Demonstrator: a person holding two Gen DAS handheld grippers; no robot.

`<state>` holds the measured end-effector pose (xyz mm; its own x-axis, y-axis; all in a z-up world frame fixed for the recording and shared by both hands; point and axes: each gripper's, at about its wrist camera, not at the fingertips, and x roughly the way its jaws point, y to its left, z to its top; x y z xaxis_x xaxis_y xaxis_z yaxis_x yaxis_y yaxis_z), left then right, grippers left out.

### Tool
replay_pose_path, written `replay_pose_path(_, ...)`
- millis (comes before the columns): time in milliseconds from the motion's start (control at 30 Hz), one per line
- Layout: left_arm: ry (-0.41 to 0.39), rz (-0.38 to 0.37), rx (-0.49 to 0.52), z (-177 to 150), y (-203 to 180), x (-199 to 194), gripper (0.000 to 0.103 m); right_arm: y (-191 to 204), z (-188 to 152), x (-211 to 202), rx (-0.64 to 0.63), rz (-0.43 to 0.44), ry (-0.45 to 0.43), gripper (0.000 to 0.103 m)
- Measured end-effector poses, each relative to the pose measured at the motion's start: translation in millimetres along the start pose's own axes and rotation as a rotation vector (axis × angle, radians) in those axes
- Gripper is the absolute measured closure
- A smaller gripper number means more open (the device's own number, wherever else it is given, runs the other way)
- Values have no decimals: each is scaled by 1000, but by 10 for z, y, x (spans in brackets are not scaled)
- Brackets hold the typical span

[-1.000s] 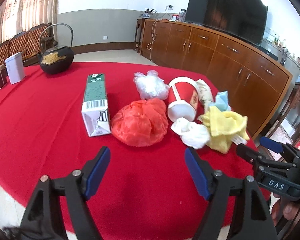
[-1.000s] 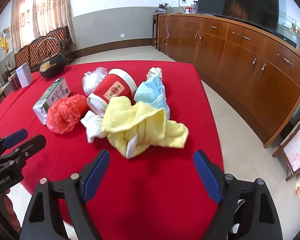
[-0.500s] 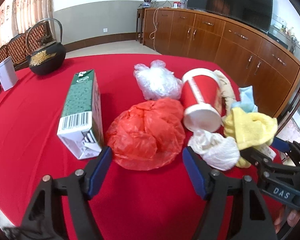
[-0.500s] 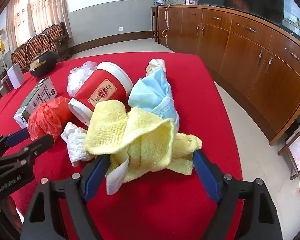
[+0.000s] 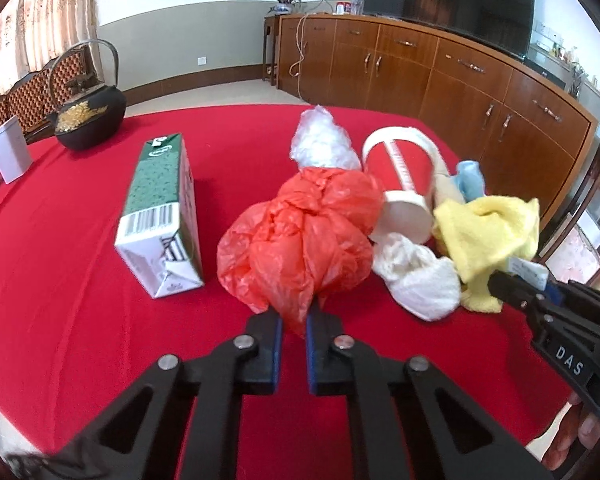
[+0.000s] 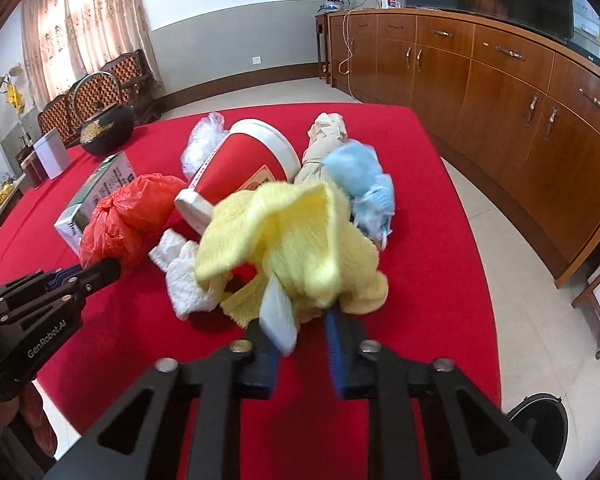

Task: Collect trash
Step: 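Grasp the red plastic bag with the left tool while the right tool grasps the yellow cloth, then lift the red bag with the left tool while the right tool lifts the yellow cloth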

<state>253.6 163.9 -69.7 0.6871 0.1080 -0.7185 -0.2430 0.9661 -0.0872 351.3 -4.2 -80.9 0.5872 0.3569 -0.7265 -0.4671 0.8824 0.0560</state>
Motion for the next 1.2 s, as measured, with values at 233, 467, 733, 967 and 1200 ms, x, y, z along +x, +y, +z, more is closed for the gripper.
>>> replay_pose_path(233, -26, 4, -19, -82, 43, -212, 93, -50, -78, -237, 3, 35, -23, 85)
replay_pose_path(467, -42, -1, -23, -143, 50, -329, 93, -69, -165, -416, 4, 65, -55, 87)
replay_pose_path(733, -57, -17, -25, -220, 45, -500, 94, -35, -192, -746, -12, 75, -115, 101)
replay_pose_path(967, -58, -26, -18, -308, 4, -588, 94, -53, -262, -873, -8, 98, -118, 101)
replay_pose_path(1200, -21, -20, -18, -370, 8, -453, 94, 38, -254, -602, -52, -8, -45, 25)
